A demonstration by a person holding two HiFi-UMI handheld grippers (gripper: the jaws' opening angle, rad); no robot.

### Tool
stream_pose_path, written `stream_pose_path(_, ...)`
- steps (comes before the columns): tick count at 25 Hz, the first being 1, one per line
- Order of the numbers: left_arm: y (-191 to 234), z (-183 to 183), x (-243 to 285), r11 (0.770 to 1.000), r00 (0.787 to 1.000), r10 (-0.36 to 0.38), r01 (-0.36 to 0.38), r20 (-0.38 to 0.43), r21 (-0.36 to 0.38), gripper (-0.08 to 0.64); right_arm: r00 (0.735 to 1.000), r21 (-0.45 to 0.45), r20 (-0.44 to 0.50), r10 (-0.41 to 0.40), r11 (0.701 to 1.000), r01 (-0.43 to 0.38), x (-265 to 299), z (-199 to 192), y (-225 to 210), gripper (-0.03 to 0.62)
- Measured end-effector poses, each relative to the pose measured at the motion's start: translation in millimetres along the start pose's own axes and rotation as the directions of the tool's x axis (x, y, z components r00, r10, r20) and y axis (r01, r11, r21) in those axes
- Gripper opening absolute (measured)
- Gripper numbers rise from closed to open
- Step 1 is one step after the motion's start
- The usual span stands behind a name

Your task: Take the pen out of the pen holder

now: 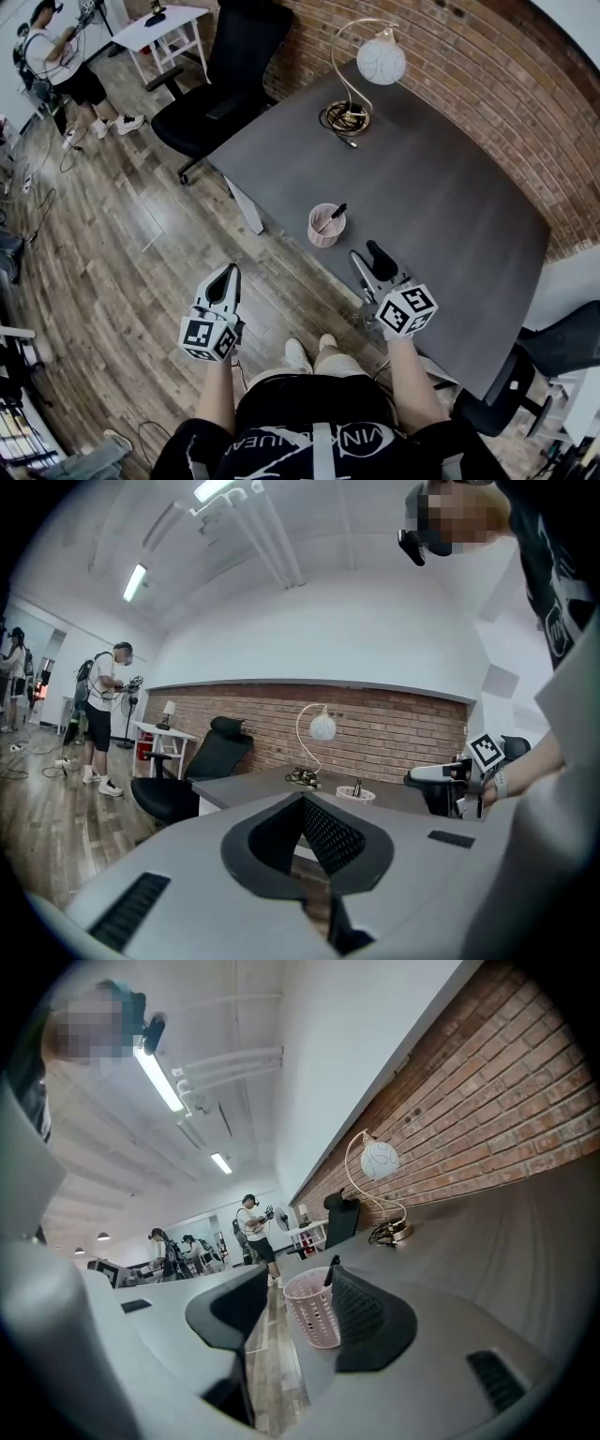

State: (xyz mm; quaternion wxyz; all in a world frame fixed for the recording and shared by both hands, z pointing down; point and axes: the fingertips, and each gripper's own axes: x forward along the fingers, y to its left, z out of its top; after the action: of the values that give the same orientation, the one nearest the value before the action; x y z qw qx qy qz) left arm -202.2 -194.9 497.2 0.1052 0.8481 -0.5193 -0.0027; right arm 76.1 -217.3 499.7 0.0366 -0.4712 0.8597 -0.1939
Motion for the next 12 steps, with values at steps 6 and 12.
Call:
stream_pose_path(6, -5.5, 1.0, 25.0, 1.000, 1.000, -0.015, 0.015, 0.003, -0.002, 0.012, 1.000, 0.002, -0.021, 0.005, 1.000, -0.005, 12.2, 3.4, -16.4, 0.202)
stream_pose_path(12, -9.1, 1.4, 47.6, 1.000, 1.000, -0.019, 0.019, -0.004, -0.011, 0.012, 0.998, -0.005, -0.054, 0.031, 0.999, -0.032, 30.2, 7.8, -26.4, 0.202)
